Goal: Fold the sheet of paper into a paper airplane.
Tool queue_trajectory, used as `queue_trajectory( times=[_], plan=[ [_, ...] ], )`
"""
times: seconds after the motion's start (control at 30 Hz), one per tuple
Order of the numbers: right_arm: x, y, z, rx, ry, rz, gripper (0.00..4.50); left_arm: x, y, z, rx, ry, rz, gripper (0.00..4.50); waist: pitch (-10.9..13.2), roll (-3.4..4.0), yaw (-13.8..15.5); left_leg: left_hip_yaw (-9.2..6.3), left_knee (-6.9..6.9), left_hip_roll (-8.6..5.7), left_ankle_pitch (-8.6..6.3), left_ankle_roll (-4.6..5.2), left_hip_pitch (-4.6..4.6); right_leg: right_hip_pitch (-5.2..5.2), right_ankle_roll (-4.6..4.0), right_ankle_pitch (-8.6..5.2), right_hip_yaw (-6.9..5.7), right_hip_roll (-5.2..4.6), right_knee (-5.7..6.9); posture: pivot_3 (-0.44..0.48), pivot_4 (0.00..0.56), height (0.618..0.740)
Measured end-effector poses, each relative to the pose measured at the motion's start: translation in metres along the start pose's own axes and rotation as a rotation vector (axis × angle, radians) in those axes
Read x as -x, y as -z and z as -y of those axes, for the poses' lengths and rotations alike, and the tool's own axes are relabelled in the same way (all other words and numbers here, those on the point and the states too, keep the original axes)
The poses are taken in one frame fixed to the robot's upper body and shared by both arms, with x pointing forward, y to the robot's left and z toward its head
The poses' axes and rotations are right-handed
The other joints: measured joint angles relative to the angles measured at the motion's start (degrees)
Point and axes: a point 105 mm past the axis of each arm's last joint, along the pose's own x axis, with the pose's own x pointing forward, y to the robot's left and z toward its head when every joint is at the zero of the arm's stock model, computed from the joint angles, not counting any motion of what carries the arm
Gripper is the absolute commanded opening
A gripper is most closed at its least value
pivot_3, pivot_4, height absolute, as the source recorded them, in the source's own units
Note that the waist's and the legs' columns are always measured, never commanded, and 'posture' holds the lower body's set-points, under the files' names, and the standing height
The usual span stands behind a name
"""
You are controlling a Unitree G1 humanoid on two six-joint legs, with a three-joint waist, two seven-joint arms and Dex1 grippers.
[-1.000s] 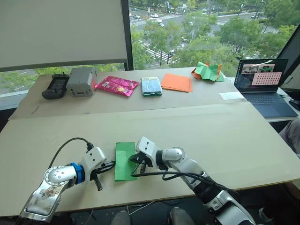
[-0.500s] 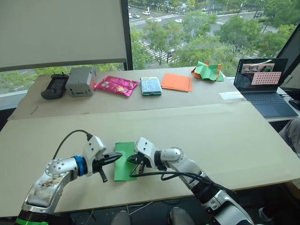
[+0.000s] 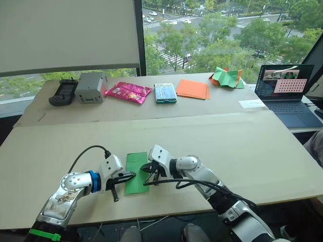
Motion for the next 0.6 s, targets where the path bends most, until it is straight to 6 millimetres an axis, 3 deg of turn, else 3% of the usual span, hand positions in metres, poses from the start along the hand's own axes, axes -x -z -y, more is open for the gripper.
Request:
queue_trajectory(
  times=[0.37, 0.6],
  plan=[
    [-0.008, 0.0, 0.044, -0.032, 0.084, -0.022, 0.01, 0.002, 0.003, 0.01, 0.005, 0.011, 0.0, 0.0, -0.12, 0.11, -0.21, -0.01, -0.01, 0.0, 0.05, 0.09, 0.17, 0.21, 0.0, 0.0, 0.04, 0.03, 0.06, 0.0, 0.15, 0.706],
    [-0.005, 0.005, 0.039, -0.028, 0.067, 0.005, 0.01, 0.003, 0.003, 0.013, 0.024, 0.008, 0.002, 0.0, -0.12, 0.16, -0.17, -0.02, -0.01, 0.0, 0.03, 0.05, 0.21, 0.26, 0.0, 0.0, 0.04, 0.03, 0.05, 0.0, 0.15, 0.706]
  ],
)
